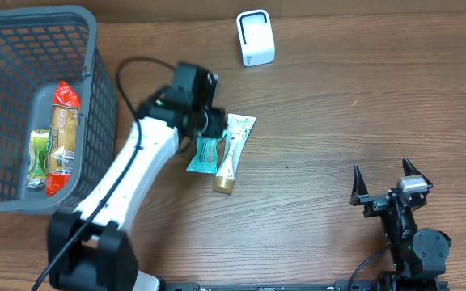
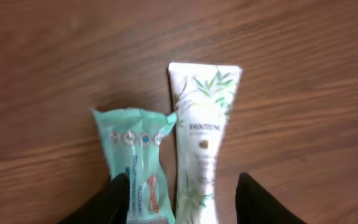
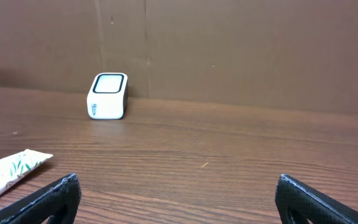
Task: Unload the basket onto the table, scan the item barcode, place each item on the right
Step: 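Place the green tissue pack left of the Pantene tube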
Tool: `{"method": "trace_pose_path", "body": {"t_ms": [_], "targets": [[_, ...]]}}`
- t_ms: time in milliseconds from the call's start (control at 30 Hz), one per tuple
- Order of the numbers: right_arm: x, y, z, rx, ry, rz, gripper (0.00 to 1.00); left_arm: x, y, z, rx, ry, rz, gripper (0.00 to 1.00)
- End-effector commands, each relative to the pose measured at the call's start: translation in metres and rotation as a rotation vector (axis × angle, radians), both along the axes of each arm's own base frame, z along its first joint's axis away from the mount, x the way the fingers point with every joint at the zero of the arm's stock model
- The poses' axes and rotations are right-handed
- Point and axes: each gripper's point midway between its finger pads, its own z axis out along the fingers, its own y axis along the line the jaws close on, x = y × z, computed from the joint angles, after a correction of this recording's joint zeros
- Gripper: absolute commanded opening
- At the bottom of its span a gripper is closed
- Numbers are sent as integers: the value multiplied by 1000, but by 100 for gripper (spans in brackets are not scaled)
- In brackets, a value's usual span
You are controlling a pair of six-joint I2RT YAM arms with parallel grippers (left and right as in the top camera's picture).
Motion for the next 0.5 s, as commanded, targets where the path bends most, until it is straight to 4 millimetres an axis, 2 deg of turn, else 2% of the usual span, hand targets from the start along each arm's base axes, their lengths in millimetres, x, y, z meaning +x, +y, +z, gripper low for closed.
{"method": "trace_pose_path", "body": {"t_ms": [0,67,100,233,333,400,467], "targets": [[0,-1,-3,-1,0,-6,100,10,4,100,-13,-196,1,51],[0,-1,-3,-1,0,-6,100,5,9,143,-13,-252,-6,56],[0,-1,-3,-1,0,-6,100,3,14,159,-10,-271,2,59],[0,-1,-3,-1,0,-6,100,-6,51,224,20,-367,99,68],[0,-1,-3,-1,0,-6,100,-13,88,259,55,-434,177,70],[0,-1,-3,-1,0,-6,100,-17,115,272,76,-458,253,72],[0,-1,-3,-1,0,-6,100,-22,147,277,96,-457,339,74]]}}
